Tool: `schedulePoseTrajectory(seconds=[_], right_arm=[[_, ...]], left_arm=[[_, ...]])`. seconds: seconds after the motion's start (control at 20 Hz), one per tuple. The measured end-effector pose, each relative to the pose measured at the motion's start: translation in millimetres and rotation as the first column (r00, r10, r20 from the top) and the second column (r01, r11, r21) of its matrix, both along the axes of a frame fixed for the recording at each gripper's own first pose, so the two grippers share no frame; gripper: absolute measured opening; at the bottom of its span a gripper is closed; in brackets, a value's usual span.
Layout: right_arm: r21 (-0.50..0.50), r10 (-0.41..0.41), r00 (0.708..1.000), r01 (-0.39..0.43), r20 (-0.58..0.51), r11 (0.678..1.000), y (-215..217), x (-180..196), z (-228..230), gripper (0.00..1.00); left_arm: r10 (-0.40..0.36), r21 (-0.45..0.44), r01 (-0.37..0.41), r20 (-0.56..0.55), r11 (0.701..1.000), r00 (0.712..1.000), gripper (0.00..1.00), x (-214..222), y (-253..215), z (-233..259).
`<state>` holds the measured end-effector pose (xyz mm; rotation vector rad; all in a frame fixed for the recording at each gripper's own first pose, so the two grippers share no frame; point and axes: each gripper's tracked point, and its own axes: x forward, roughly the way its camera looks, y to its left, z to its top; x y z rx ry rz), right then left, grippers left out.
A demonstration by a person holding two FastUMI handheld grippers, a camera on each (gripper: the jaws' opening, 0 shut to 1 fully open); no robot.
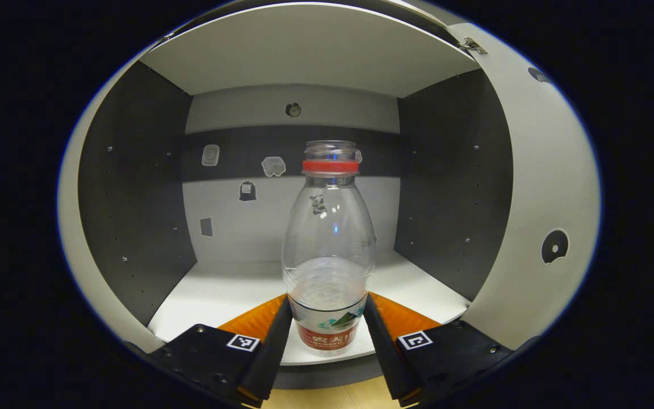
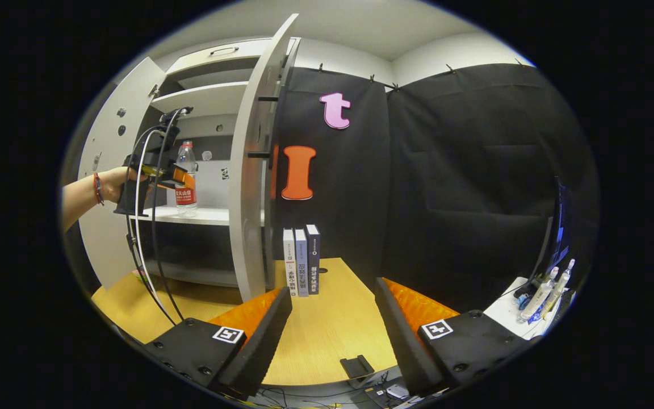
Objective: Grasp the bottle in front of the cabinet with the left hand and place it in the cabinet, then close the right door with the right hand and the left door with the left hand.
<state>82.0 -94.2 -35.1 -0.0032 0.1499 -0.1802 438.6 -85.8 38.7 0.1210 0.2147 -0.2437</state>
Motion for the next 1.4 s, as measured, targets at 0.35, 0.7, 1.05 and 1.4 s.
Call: schedulePoseTrajectory(seconds=[0.35,0.7,1.05,1.4], right_arm=[[0.014,-0.016,1.0,0.016,-0.016,1.0,-2.3,2.3,-1.0,0.97],[0.013,-0.005,1.0,0.005,0.019,1.0,3.4,6.4,14.6,0.98],[0.003,0.033,0.998,-0.033,0.058,0.999,14.8,9.9,33.6,0.97],[-0.028,0.108,0.991,-0.106,0.083,0.994,39.9,21.6,55.3,0.97]], left_arm=[[0.008,-0.002,-0.009,-0.015,1.0,1.0,0.83,6.9,-9.6,-6.5],[0.049,-0.051,-0.048,0.01,0.998,0.999,0.96,-28.0,15.3,5.8],[0.074,-0.098,-0.064,0.109,0.993,0.991,0.95,-140.5,59.0,45.8],[0.17,-0.096,-0.158,0.136,0.983,0.976,0.95,-266.3,129.8,44.4]])
